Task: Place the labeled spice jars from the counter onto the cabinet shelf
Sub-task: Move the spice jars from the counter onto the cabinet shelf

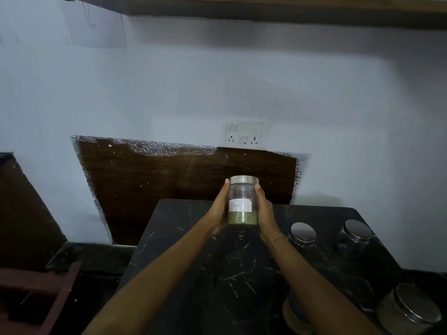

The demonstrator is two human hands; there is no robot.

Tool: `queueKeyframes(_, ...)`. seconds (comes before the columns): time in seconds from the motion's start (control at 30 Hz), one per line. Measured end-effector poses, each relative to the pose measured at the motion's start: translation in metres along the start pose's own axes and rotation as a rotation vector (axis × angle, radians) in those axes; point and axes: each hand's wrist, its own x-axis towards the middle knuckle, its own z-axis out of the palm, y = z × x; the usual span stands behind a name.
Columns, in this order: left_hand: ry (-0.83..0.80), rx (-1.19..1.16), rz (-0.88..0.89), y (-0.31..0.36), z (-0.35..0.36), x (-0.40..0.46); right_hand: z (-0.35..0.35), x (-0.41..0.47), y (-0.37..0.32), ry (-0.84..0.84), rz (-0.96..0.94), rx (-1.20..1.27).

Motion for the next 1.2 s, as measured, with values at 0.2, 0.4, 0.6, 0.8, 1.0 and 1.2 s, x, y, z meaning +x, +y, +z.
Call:
queueKeyframes(0.2, 0.007, 0.053, 0.073, -0.003, 0.014, -0.005, -0.014, 0.007, -0.010, -0.063, -0.055, -0.173)
queueKeyframes(0.4, 0.130, 0.112, 0.166, 0.008, 0.013, 0.000, -0.023, 0.005, -0.019, -0.317, 0.038, -0.036)
queueKeyframes(0.6, 0.072, 0.087, 0.204, 0.031, 0.000, -0.003, -0.020, 0.008, -0.039, -0.362, -0.006, 0.108)
queueKeyframes(0.8, 0.099, 0.152, 0.287, 0.066, -0.011, -0.006, -0.001, 0.009, -0.074, -0.374, -0.136, -0.023)
queueKeyframes(1.0, 0.058, 0.145, 0.382, 0.124, -0.003, -0.010, 0.024, 0.015, -0.130, -0.308, -0.303, -0.213)
queueKeyframes(1.2, 0.150, 0.300, 0.529, 0.184, 0.024, -0.010, 0.039, 0.014, -0.184, -0.164, -0.490, -0.185)
